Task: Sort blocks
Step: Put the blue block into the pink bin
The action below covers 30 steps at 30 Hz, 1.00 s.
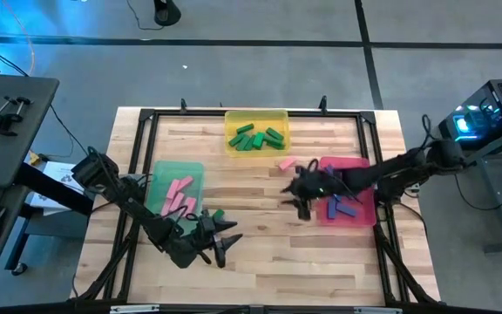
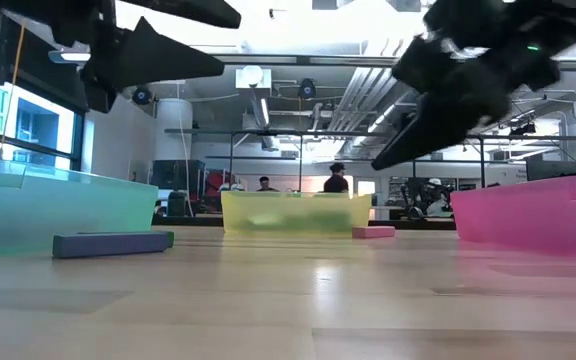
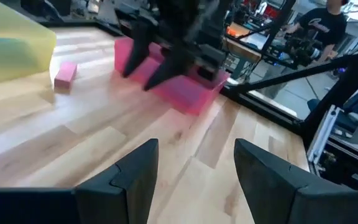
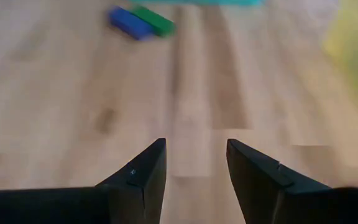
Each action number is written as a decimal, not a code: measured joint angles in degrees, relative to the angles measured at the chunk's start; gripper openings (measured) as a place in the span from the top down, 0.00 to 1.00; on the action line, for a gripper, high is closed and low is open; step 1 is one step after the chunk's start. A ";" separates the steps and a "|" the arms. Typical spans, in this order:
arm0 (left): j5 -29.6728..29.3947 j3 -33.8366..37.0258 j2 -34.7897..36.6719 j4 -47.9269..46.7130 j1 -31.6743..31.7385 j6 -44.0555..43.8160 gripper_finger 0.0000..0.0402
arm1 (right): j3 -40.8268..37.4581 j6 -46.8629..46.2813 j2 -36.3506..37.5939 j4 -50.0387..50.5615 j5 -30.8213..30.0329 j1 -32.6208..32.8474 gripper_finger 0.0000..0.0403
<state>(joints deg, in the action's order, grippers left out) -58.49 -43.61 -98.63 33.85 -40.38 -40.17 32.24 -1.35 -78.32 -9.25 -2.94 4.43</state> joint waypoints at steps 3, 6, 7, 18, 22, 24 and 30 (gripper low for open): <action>1.97 -3.12 0.00 -6.89 -0.57 -3.83 0.54 | -5.30 -4.41 -0.02 -11.24 -0.06 4.97 0.62; 8.90 -9.33 0.00 -24.34 -0.27 -12.07 0.58 | -9.41 -6.99 -0.02 -21.09 -2.18 9.79 0.62; 12.13 -12.06 0.00 -32.16 0.14 -15.95 0.59 | -10.39 -7.51 -0.02 -23.59 -3.60 11.25 0.62; 40.51 -26.37 -0.66 -79.54 4.17 -40.82 0.70 | -11.44 -7.35 -0.02 -27.38 -15.52 19.47 0.62; 42.10 -25.29 -1.10 -81.12 7.14 -41.53 0.70 | -11.44 -6.75 -0.02 -27.58 -16.21 20.12 0.62; 42.92 -25.06 -1.72 -80.77 8.75 -39.99 0.70 | -11.44 -6.31 -0.02 -27.70 -16.17 20.12 0.62; 44.59 -25.06 -5.05 -80.91 12.42 -35.68 0.70 | -11.42 -5.70 -0.04 -27.90 -16.20 20.12 0.62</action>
<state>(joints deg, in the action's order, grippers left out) -13.90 -68.66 -103.68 -47.06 -27.96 -75.86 20.82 -7.05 -78.37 -37.15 -19.14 24.55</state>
